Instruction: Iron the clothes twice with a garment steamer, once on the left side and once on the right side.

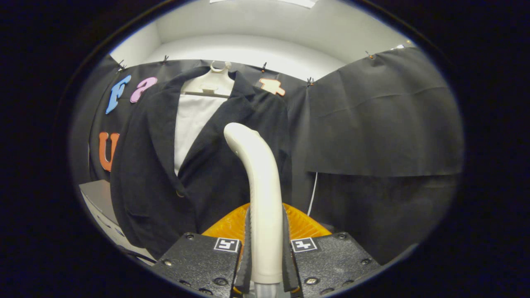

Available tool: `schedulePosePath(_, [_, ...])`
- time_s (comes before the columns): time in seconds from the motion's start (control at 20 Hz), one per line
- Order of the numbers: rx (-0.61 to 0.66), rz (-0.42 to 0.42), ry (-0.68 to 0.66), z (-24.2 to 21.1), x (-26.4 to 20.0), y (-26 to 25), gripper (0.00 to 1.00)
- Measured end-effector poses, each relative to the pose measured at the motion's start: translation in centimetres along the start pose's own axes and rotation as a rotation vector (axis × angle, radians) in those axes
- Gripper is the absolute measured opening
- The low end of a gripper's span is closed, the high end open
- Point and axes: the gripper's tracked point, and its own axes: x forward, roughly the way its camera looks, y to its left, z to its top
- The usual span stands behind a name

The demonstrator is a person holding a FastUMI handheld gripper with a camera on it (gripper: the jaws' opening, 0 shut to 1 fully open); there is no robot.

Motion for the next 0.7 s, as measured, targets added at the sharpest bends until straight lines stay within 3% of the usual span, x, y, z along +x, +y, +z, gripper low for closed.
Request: schedulePosePath(0.7, [-0.049, -0.009, 0.164, -9.3, -3.7, 0.7, 0.32])
